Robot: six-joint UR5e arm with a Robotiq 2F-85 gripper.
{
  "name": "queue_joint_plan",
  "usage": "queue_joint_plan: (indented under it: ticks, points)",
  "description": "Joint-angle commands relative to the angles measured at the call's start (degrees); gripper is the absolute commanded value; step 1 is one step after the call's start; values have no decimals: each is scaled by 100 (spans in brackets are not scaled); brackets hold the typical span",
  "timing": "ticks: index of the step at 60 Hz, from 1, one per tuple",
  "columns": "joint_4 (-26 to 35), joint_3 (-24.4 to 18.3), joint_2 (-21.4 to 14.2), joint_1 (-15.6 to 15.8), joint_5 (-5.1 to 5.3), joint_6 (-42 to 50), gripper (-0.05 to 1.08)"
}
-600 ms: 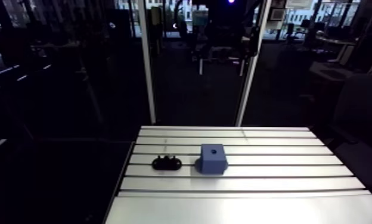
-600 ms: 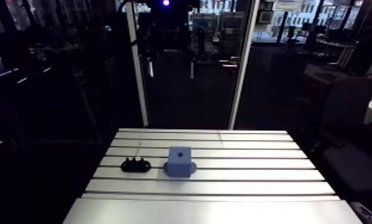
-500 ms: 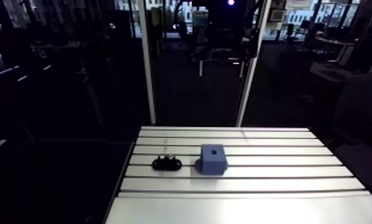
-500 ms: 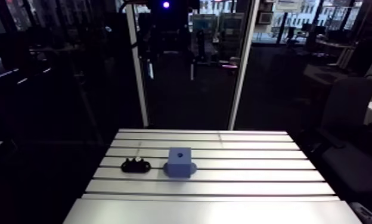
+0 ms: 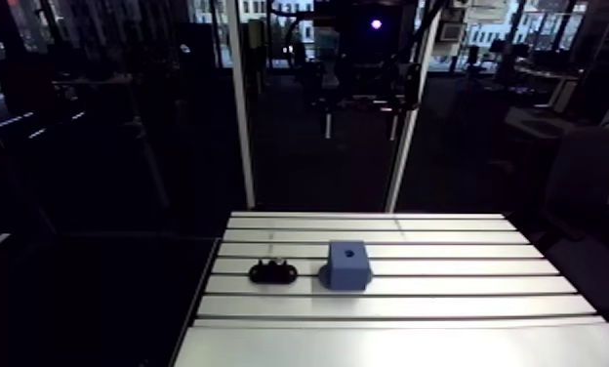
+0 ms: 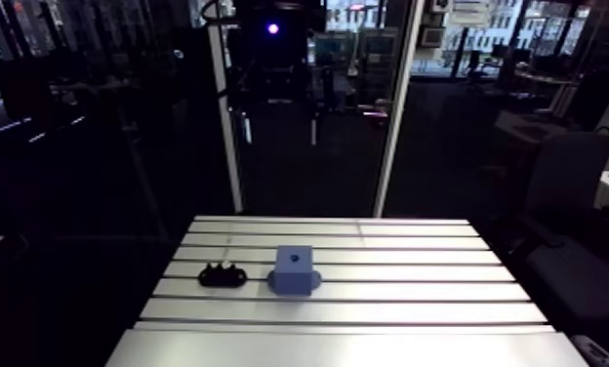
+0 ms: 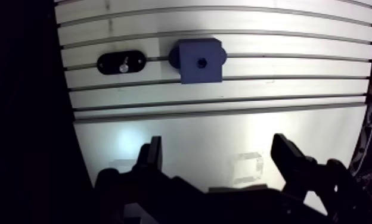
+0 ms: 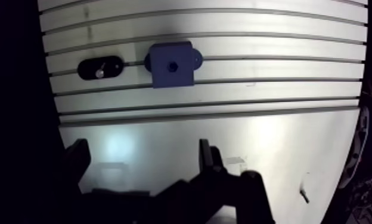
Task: Pick up the M10 bolt and insert it into the hex recess until seated.
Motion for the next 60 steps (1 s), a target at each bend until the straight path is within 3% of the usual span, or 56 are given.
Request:
queue_joint_plan:
  ticks: [1, 26, 45, 60]
  points:
    - [-19, 22, -3, 3, -3, -3, 1]
    - [-144, 305, -29, 30, 6, 32, 1]
    - [-1047, 722, -81, 205, 40, 125, 1]
    - [-1693, 1035, -108, 289, 147, 422, 1]
